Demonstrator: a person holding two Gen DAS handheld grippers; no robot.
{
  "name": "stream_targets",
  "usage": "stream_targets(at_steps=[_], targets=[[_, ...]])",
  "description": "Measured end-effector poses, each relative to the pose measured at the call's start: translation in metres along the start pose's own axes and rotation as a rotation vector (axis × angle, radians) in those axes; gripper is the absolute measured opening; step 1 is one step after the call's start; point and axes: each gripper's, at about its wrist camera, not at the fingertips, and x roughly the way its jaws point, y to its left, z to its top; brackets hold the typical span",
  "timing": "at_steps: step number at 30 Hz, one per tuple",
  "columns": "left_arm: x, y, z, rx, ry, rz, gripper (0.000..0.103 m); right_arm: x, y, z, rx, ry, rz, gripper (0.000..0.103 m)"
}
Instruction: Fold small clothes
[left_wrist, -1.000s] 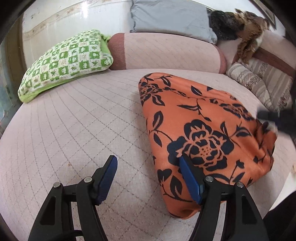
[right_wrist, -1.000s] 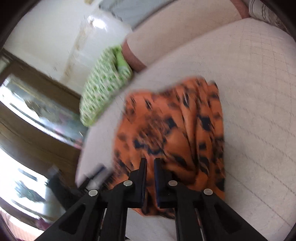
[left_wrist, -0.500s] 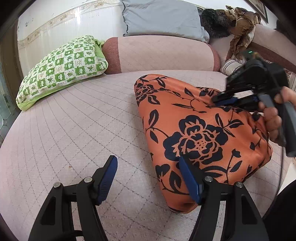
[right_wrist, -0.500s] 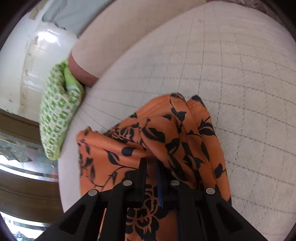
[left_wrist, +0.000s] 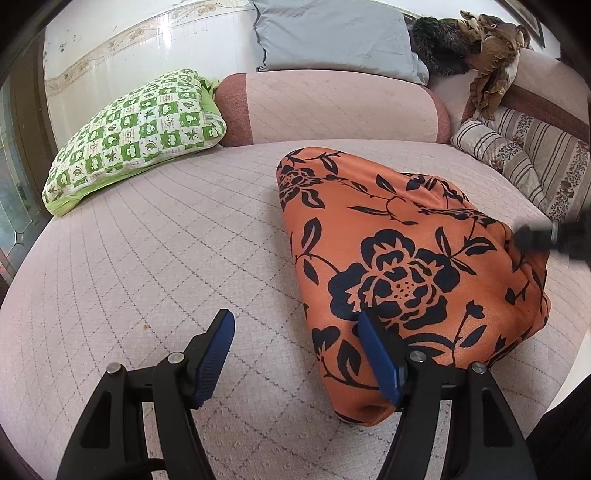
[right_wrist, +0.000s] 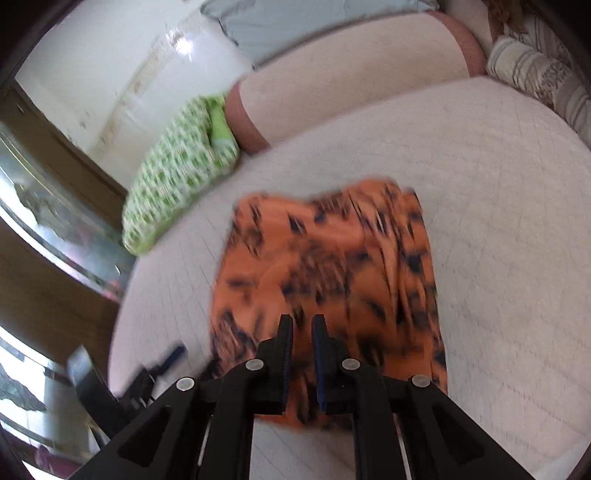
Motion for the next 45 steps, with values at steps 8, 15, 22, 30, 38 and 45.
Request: stream_targets(at_steps=[8,15,22,30,38,45], targets=[[0.001,0.002,0.000,0.001,-0.003,0.010,0.071,0.024,-0.018,-0.024,0.005,0.063,0.001,0.013],[0.003,0.007,0.000,-0.043,0.009,0.024,0.083,0.031,-0.027,-0.019,0.048,0.076,0.056,0.013],[0.009,0.009,0.002,-0.087,0.027,0.050,0.092,0.044,-0.028,-0.016,0.032,0.098,0.061,0.005],[-0.001,0.023,0.024,-0.160,0.009,0.011,0.092,0.050,-0.041,-0.013,0.090,0.109,0.142,0.003],[0.024,0.011,0.026,-0.083,0.065,0.068,0.093,0.042,-0.039,-0.009,0.098,0.131,0.165,0.003],[0.020,0.015,0.030,-0.133,0.062,0.046,0.093,0.014,-0.009,0.014,0.000,-0.029,0.159,0.008]])
